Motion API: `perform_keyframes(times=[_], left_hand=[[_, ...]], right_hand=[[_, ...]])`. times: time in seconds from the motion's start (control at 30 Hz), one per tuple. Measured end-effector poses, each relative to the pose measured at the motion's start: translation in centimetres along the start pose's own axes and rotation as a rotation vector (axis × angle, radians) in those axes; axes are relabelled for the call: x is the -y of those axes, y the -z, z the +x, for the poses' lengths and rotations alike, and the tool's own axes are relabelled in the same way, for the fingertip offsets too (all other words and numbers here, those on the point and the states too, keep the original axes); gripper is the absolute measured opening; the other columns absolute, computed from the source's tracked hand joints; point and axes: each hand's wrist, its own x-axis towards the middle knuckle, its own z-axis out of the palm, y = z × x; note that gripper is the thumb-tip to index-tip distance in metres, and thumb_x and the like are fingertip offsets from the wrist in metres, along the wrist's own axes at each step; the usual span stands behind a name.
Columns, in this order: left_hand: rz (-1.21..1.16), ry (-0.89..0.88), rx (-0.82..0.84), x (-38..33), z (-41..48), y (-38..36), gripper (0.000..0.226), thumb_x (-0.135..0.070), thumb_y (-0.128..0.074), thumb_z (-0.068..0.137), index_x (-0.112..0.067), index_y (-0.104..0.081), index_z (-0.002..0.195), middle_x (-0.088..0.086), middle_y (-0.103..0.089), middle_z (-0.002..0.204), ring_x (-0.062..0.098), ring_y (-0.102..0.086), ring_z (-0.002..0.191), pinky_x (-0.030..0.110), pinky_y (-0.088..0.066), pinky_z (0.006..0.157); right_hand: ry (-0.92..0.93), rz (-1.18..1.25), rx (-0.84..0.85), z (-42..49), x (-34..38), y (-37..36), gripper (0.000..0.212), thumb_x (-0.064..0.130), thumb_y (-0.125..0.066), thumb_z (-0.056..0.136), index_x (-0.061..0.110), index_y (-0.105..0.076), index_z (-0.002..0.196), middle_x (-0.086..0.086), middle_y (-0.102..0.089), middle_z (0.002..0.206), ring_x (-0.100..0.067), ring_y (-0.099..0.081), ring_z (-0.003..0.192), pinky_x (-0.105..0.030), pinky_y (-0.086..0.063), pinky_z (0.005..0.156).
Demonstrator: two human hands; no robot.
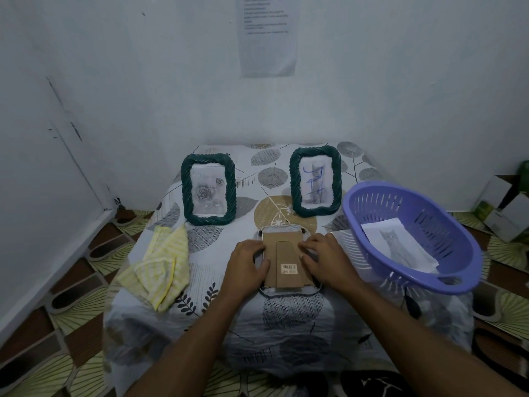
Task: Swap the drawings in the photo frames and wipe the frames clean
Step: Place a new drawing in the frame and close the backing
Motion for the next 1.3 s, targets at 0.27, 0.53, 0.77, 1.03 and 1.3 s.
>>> perform_keyframes(times=[0.27, 0.53, 0.77, 1.03, 1.3], left_hand=[[0.006, -0.019, 0.028, 0.3, 0.2, 0.0, 0.034, -0.023, -0.067, 0.085, -0.011, -0.065, 0.117, 0.005, -0.064, 0.118, 0.017, -0.052, 0.112, 0.024, -0.039, 0.094], [0.032, -0.005, 0.063, 0.5, 1.2, 0.1, 0.025, -0.026, -0.065, 0.082, -0.015, -0.061, 0.103, 0.0, -0.054, 0.117, 0.011, -0.04, 0.109, 0.022, -0.035, 0.09], [0.024, 0.047, 0.107, 0.8, 1.3, -0.5, 0.038, -0.036, -0.057, 0.079, -0.019, -0.055, 0.113, -0.001, -0.055, 0.119, 0.012, -0.037, 0.119, 0.03, -0.038, 0.095], [0.076, 0.044, 0.124, 0.5, 1.3, -0.3, 0.053, -0.036, -0.053, 0.084, -0.019, -0.046, 0.134, -0.009, -0.057, 0.109, 0.013, -0.035, 0.12, 0.033, -0.035, 0.096], [0.093, 0.059, 0.167, 0.5, 1.4, -0.3, 0.051, -0.032, -0.052, 0.087, -0.023, -0.041, 0.137, -0.01, -0.054, 0.114, 0.014, -0.035, 0.121, 0.036, -0.035, 0.099]], right_hand=[[0.043, 0.072, -0.04, -0.1, -0.5, -0.7, 0.036, 0.031, -0.056, 0.093, 0.015, -0.062, 0.125, 0.0, -0.058, 0.119, -0.017, -0.042, 0.11, -0.032, -0.039, 0.093], [0.03, 0.175, -0.075, 0.3, -0.9, -1.0, 0.029, 0.028, -0.057, 0.092, 0.018, -0.063, 0.118, 0.002, -0.051, 0.117, -0.014, -0.043, 0.112, -0.03, -0.04, 0.094], [-0.074, 0.146, -0.104, 1.1, -1.3, -2.1, 0.048, 0.032, -0.054, 0.092, 0.012, -0.05, 0.136, -0.005, -0.042, 0.129, -0.02, -0.039, 0.122, -0.033, -0.037, 0.101], [-0.071, 0.088, -0.073, 1.2, -1.2, -2.1, 0.044, 0.033, -0.049, 0.092, 0.023, -0.051, 0.135, -0.003, -0.041, 0.125, -0.021, -0.039, 0.116, -0.036, -0.042, 0.096], [-0.091, 0.066, -0.049, 1.3, -1.0, -1.9, 0.044, 0.033, -0.048, 0.093, 0.023, -0.049, 0.136, -0.004, -0.04, 0.127, -0.022, -0.038, 0.117, -0.037, -0.04, 0.098]])
